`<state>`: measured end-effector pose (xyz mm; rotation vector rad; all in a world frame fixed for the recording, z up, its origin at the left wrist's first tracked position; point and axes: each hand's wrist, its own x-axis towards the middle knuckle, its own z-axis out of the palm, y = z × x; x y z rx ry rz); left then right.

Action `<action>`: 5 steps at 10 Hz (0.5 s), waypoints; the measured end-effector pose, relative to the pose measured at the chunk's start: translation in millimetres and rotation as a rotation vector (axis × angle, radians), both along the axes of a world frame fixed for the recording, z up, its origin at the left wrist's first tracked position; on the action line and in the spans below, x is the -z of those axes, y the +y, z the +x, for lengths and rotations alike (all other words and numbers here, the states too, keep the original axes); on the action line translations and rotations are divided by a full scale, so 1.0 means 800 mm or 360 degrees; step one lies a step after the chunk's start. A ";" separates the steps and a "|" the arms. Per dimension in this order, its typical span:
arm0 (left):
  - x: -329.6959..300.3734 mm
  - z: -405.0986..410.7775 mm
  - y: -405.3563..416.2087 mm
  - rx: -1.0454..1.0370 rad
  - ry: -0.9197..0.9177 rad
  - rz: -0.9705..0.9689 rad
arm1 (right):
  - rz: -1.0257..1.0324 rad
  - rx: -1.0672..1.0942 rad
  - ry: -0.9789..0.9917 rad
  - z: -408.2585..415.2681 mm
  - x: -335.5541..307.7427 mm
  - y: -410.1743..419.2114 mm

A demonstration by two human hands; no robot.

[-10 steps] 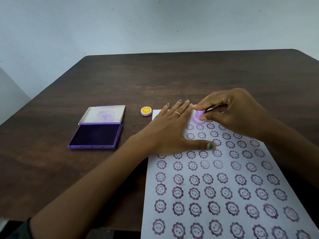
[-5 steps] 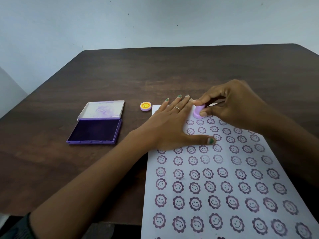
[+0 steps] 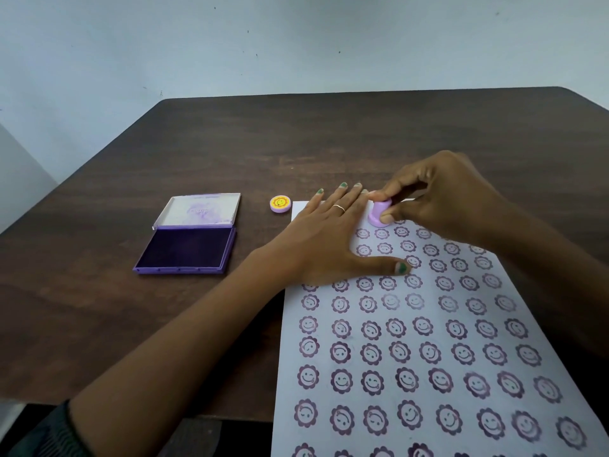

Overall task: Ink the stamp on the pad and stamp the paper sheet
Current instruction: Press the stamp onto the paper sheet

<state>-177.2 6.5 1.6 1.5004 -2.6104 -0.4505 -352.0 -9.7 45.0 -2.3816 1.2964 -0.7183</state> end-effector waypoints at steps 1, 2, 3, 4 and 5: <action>0.000 0.000 0.001 0.0005 0.0004 -0.0005 | -0.0003 -0.0033 -0.0025 0.000 0.002 0.001; 0.001 0.000 0.000 0.0001 0.0003 0.0004 | -0.0010 -0.0022 -0.0056 -0.002 0.004 0.000; 0.001 0.000 0.000 -0.0002 -0.0001 0.0006 | -0.0002 0.0003 -0.0105 -0.004 0.006 0.000; 0.001 0.000 0.000 -0.0008 0.0012 0.0009 | 0.0055 0.0017 -0.0195 -0.007 0.010 -0.001; 0.001 0.002 -0.001 -0.0022 0.0046 0.0007 | 0.0146 0.0035 -0.0394 -0.013 0.015 0.000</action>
